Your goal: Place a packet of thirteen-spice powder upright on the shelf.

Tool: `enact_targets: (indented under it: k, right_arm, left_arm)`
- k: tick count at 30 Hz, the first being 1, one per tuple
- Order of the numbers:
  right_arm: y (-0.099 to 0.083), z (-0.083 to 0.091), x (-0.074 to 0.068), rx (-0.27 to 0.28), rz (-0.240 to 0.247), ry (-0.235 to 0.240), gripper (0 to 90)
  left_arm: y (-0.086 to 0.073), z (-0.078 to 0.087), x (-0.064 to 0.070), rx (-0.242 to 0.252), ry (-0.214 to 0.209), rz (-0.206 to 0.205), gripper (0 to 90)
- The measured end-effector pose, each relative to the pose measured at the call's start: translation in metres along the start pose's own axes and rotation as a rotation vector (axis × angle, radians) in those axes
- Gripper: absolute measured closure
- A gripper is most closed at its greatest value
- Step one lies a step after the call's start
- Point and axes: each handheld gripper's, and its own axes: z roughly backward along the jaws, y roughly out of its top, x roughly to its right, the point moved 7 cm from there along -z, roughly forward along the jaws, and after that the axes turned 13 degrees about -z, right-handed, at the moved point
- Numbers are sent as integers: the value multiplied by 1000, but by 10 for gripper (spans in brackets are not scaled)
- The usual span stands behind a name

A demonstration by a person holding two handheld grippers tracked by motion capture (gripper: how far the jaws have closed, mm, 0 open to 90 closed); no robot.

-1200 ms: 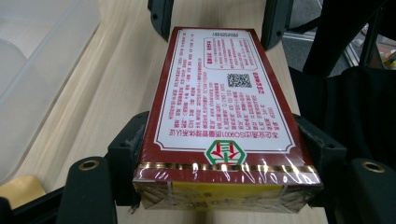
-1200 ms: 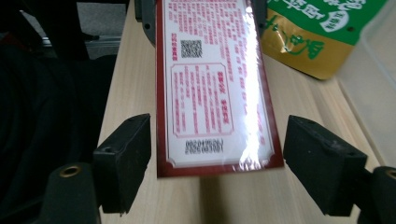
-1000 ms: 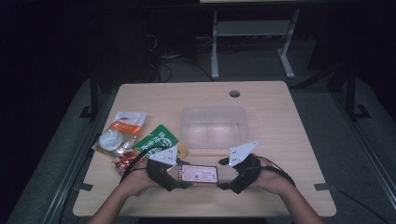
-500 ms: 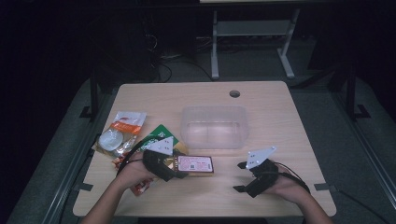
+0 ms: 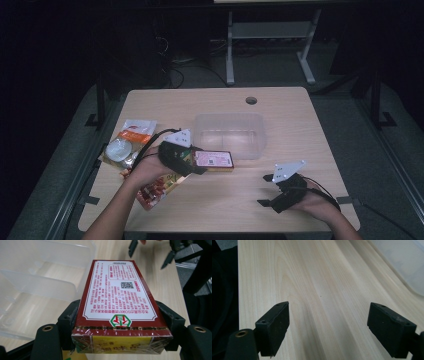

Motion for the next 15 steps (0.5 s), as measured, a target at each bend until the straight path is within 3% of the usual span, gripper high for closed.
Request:
enact_targets:
  k: [15]
  right_arm:
    - [0, 0, 0, 7, -10, 0, 175]
  left_arm:
    - [34, -13, -42, -23, -3, -28, 315]
